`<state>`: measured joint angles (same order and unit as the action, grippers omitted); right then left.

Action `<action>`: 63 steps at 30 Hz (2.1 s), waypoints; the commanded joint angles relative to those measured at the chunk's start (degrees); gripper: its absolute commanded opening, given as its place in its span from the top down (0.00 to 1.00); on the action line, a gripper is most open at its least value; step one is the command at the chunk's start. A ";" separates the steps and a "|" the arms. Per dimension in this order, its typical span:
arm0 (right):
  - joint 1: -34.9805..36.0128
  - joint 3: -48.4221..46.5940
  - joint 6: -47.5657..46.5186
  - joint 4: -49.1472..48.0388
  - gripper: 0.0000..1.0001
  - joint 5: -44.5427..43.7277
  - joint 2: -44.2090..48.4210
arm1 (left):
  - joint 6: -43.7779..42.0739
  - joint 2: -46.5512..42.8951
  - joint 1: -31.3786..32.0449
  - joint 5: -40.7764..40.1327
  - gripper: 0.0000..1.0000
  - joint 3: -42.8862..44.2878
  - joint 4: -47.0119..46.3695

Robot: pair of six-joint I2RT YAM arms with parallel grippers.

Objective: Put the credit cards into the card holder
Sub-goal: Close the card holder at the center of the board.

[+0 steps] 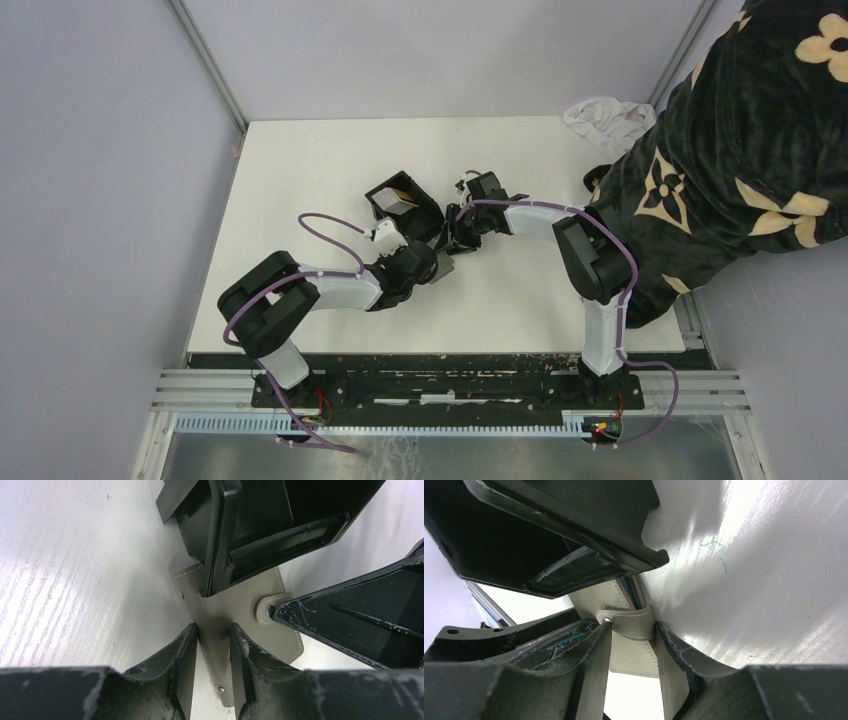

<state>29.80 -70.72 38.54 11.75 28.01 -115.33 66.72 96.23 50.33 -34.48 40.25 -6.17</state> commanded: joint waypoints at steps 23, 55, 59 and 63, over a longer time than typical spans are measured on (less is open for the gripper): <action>4.19 -4.41 -5.04 8.26 0.57 -5.47 -5.03 | -3.44 6.69 -0.29 7.73 0.64 -3.40 10.66; 9.38 -16.00 -8.02 19.65 0.60 -11.23 -10.25 | -2.96 8.71 -0.23 9.82 0.66 -5.55 6.73; 10.21 -17.69 -8.05 21.25 0.60 -12.10 -11.24 | -2.74 8.98 -0.23 10.13 0.66 -6.19 5.85; 10.66 -17.85 -8.04 21.99 0.60 -12.64 -11.74 | -2.71 9.25 -0.25 10.26 0.66 -6.64 5.13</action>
<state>35.51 -89.43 30.35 33.87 14.94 -121.93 66.57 97.03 50.17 -35.64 37.95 -11.90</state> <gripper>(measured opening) 0.410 0.348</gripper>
